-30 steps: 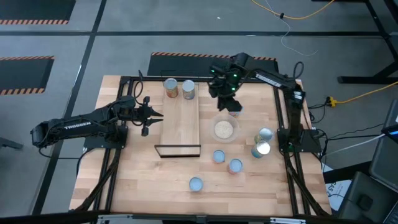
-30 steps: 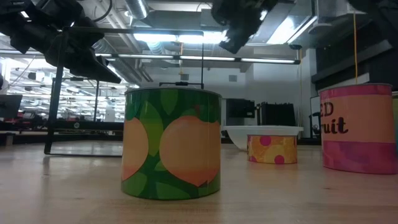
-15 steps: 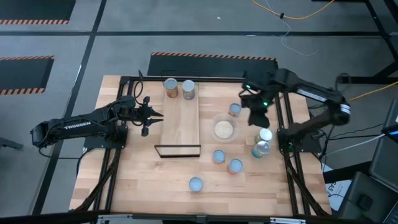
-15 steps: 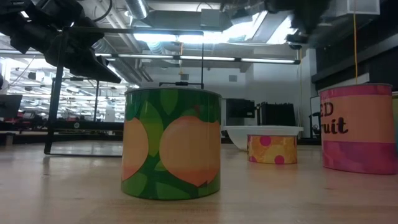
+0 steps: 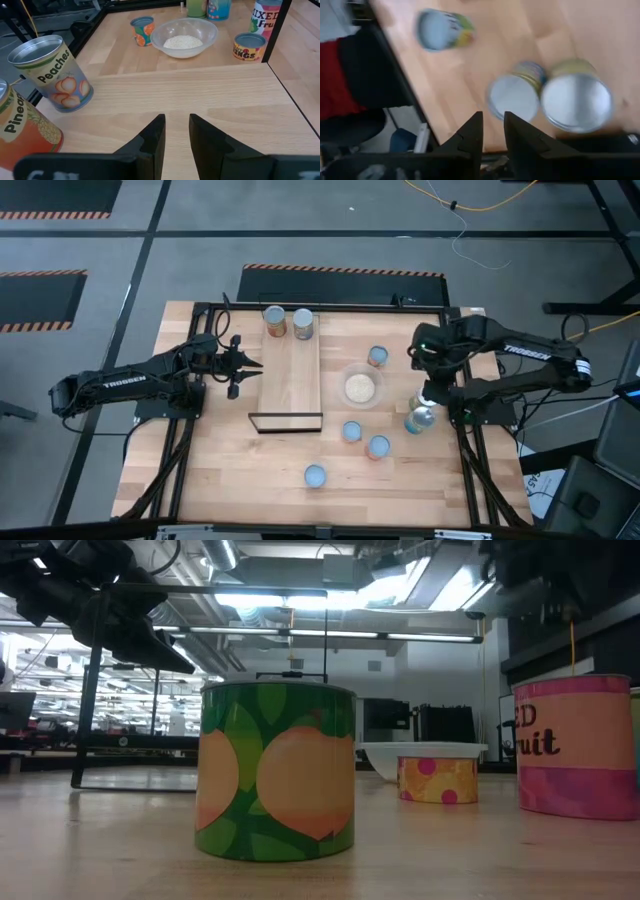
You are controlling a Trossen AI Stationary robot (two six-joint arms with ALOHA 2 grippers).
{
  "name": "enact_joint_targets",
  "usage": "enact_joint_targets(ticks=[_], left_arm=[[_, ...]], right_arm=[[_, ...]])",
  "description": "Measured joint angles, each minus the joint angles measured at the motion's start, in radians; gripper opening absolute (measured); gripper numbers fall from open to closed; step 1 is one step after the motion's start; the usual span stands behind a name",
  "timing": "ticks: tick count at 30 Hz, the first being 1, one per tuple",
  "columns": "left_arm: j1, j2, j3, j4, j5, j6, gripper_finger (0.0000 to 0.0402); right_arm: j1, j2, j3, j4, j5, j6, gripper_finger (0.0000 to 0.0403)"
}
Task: Pick and place cans onto a shelf
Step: Put the large canned oranges on the shelf
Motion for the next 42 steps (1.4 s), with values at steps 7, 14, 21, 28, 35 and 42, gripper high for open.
enact_joint_targets(ticks=[7,14,21,28,35,42], left_arm=[[0.0,0.0,0.0,0.0,0.0,0.0,0.008],[0.0,0.0,0.0,0.0,0.0,-0.001,0.008],[0.0,0.0,0.0,0.0,0.0,-0.002,0.008],[0.0,0.0,0.0,0.0,0.0,-0.002,0.008],[0.0,0.0,0.0,0.0,0.0,-0.002,0.008],[0.0,0.0,0.0,0.0,0.0,-0.002,0.008]], right_arm=[[0.0,0.002,-0.142,0.09,0.059,0.102,0.0082],[0.0,0.002,-0.229,0.225,0.163,0.18,0.0082],[0.0,0.002,-0.232,0.228,0.211,0.277,0.0082],[0.0,0.002,-0.232,0.228,0.214,0.338,0.0082],[0.0,0.003,-0.232,0.228,0.247,0.372,0.0082],[0.0,0.003,-0.232,0.227,0.247,0.372,0.0082]])
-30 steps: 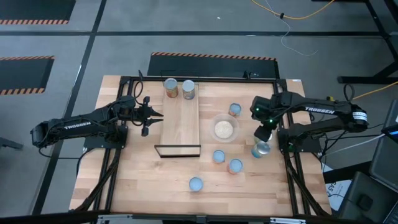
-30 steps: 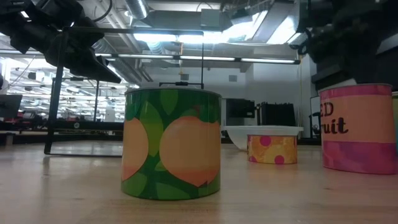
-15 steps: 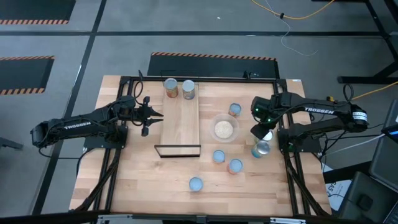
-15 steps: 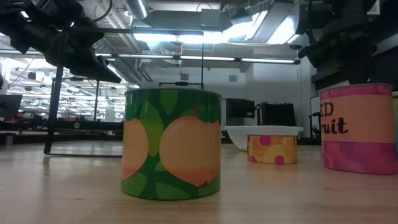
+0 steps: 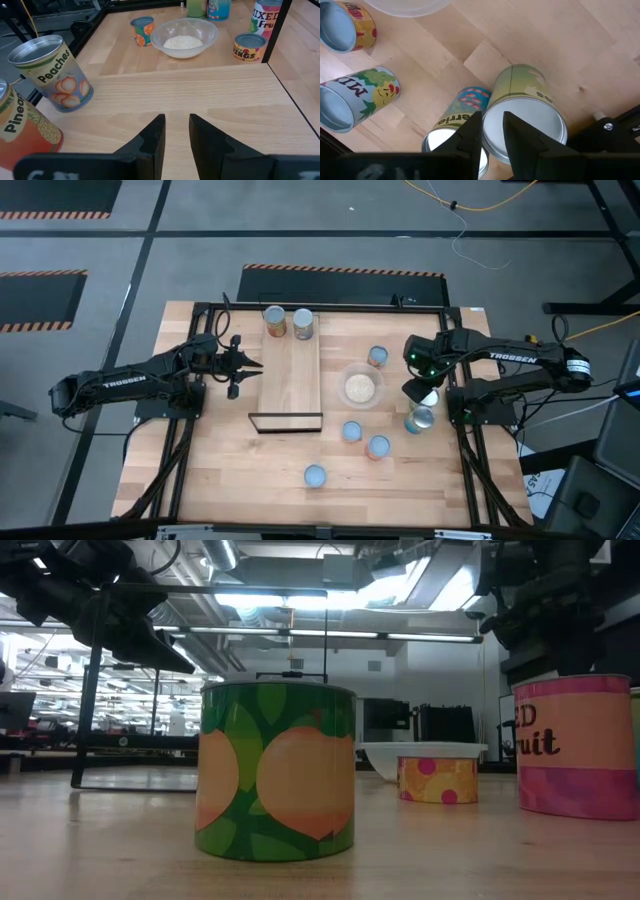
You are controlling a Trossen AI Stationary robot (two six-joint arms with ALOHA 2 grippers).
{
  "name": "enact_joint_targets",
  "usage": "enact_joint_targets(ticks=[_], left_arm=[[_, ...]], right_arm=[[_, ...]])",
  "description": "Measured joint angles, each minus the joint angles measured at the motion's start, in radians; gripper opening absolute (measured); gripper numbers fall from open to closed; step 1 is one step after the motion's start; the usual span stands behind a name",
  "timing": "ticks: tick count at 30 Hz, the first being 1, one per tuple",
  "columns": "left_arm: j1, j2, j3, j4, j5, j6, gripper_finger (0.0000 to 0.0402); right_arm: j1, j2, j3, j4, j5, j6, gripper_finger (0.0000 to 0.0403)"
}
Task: Pick and place cans onto a shelf
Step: Put the large canned oranges on the shelf
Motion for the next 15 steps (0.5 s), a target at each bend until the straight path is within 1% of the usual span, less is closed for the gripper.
enact_joint_targets(ticks=[15], left_arm=[[0.0,0.0,0.0,0.0,0.0,0.0,0.008]], right_arm=[[0.0,0.001,0.0,0.005,0.018,0.018,0.0082]])
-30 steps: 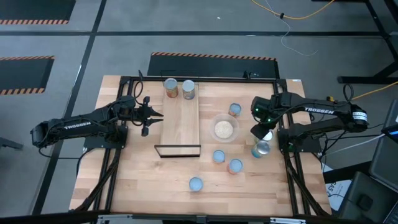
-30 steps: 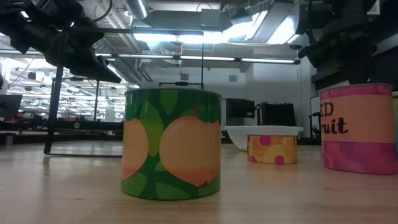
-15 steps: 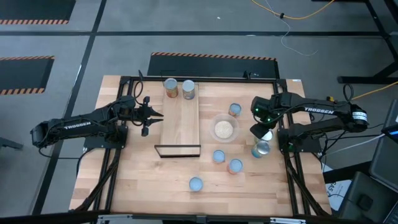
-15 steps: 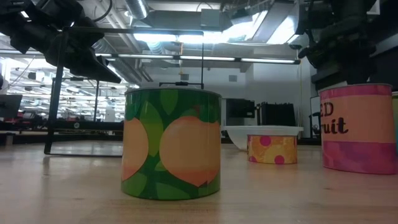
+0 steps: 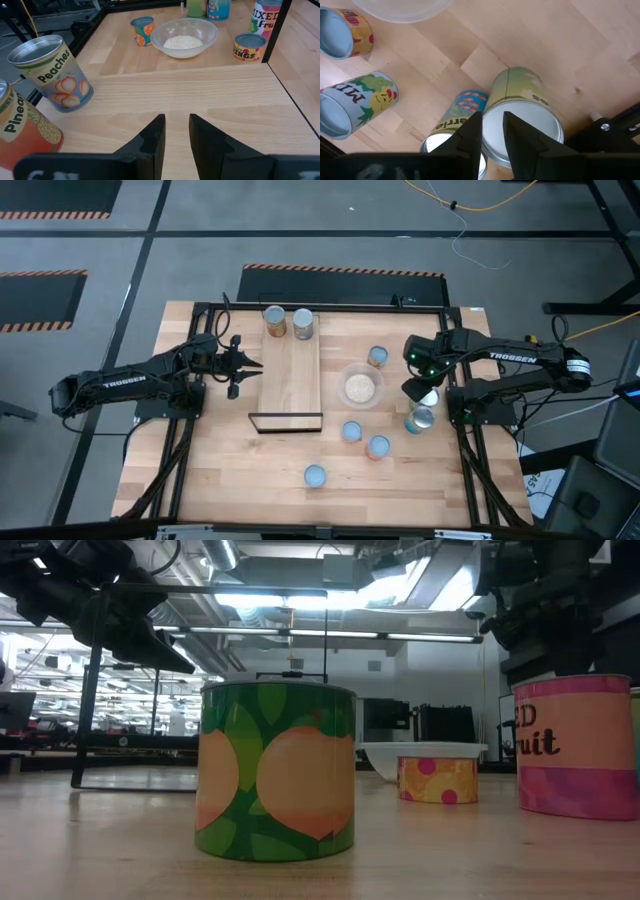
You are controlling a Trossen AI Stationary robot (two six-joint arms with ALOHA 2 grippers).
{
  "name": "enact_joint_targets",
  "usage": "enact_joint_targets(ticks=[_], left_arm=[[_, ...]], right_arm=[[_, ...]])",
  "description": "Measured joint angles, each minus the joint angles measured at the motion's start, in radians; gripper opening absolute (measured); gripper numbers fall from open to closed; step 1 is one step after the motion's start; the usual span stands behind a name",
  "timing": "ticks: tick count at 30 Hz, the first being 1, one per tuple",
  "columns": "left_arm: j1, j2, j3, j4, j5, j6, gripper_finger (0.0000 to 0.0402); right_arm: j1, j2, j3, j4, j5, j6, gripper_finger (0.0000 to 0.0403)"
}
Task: Pick and place cans onto a shelf
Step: Put the large canned oranges on the shelf
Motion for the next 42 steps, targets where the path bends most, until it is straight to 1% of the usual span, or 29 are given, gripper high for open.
enact_joint_targets(ticks=[4,10,14,18,23,32,38,42], left_arm=[[0.0,0.0,0.0,0.0,0.0,0.0,0.008],[0.0,0.0,0.0,0.0,0.0,0.0,0.008],[0.0,0.0,0.0,0.0,0.0,0.0,0.008],[0.0,0.0,0.0,0.0,0.0,0.0,0.008],[0.0,0.0,0.0,0.0,0.0,0.0,0.008],[0.0,0.0,0.0,0.0,0.0,0.001,0.008],[0.0,0.0,0.0,0.0,0.0,0.002,0.008],[0.0,0.0,0.0,0.0,0.0,0.002,0.008]], right_arm=[[0.0,0.002,-0.012,0.016,-0.001,0.0,0.0082],[0.0,-0.002,-0.107,0.096,-0.052,0.002,0.0082],[0.0,-0.003,-0.12,0.105,-0.054,0.0,0.0082],[0.0,-0.003,-0.116,0.111,-0.03,-0.002,0.008],[0.0,-0.003,-0.116,0.111,-0.008,-0.003,0.006],[0.0,-0.002,-0.116,0.111,0.004,-0.006,0.0008],[0.0,-0.002,-0.111,0.117,0.025,-0.022,0.0004],[0.0,0.007,-0.057,0.109,0.081,-0.06,0.0002]])
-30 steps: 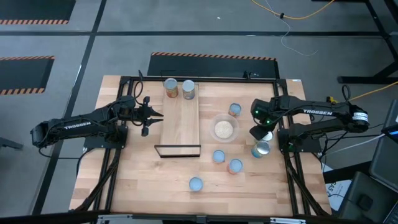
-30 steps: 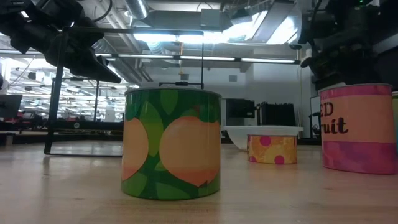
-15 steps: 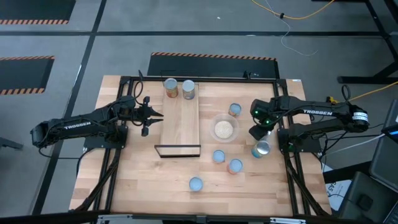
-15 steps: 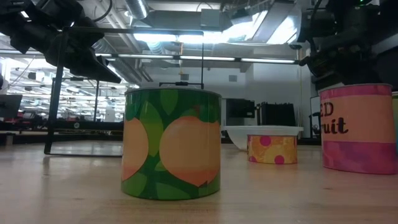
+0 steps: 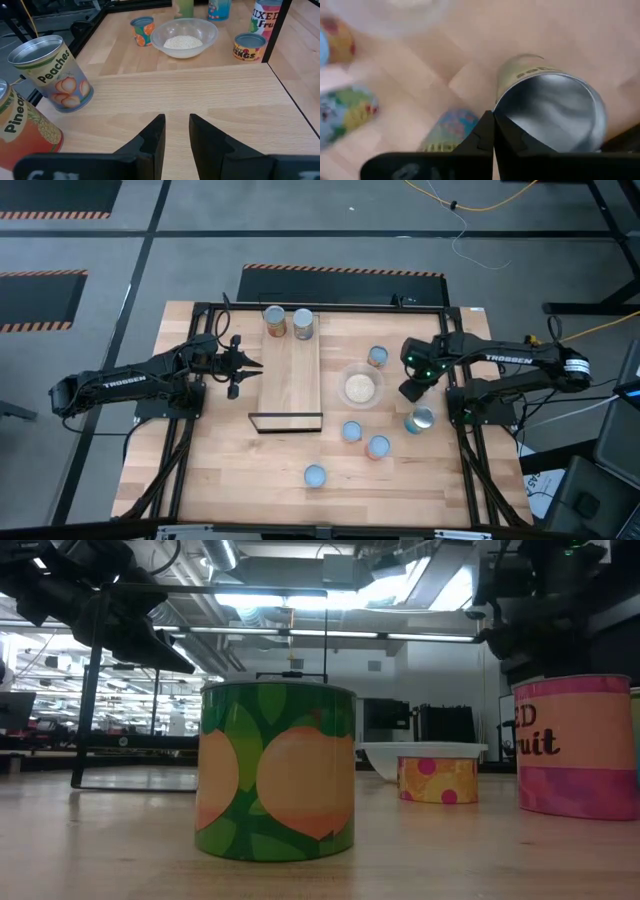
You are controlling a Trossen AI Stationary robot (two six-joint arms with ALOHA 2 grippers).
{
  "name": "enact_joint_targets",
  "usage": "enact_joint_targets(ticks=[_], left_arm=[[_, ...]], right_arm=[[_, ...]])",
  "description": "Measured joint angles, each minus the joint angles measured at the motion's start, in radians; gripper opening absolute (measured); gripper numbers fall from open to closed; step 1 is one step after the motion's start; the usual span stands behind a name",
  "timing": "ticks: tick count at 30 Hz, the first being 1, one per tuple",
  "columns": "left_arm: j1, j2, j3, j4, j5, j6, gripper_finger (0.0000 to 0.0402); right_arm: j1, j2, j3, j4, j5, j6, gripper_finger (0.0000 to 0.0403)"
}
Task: Pick and place cans onto a shelf
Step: Put the large canned oranges on the shelf
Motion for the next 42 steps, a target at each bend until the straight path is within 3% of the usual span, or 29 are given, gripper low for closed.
enact_joint_targets(ticks=[14,19,31,37,42], left_arm=[[0.0,0.0,0.0,0.001,-0.002,0.0,0.008],[0.0,0.0,0.0,0.001,-0.002,0.0,0.008],[0.0,0.0,0.0,0.001,-0.003,0.0,0.008],[0.0,0.0,0.0,0.001,-0.003,0.0,0.008],[0.0,0.0,0.0,0.001,-0.003,0.0,0.008]], right_arm=[[-0.001,-0.003,0.354,0.052,0.037,-0.064,0.0001],[-0.001,0.057,0.488,0.103,0.042,-0.134,0.0001],[-0.001,0.467,0.845,0.118,0.036,-0.368,0.0],[-0.001,0.69,1.023,0.102,-0.05,-0.463,0.0],[0.0,0.836,1.129,0.078,-0.061,-0.505,0.0]])
